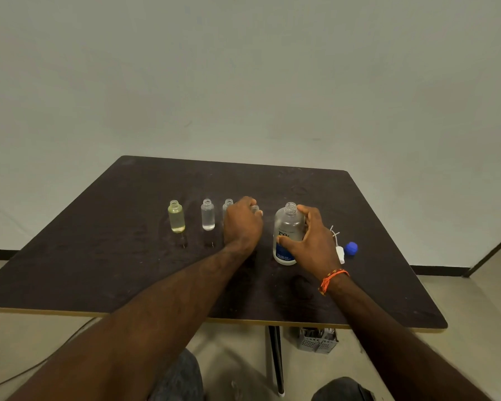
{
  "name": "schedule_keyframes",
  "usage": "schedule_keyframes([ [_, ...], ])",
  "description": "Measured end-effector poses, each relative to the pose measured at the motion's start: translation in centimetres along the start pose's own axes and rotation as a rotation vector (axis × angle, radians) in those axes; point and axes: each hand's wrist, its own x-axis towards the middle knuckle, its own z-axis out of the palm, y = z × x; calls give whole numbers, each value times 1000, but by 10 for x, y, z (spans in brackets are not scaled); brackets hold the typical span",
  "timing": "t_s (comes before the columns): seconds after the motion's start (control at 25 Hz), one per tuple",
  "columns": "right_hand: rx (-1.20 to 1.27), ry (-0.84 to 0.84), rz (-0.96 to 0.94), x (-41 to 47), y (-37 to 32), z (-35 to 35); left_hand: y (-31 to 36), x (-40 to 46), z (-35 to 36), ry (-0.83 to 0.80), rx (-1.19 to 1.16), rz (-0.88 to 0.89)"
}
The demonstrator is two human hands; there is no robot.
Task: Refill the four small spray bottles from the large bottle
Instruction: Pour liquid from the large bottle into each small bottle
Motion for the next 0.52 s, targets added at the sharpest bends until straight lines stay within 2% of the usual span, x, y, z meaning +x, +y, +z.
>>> schedule_keyframes([
  [0.36, -14, 24, 3, -14, -15, 0, -38, -35, -55, -83, 59, 130],
  [0.52, -29, -30, -13, -17, -24, 4, -59, -40, -75, -137, 93, 203],
])
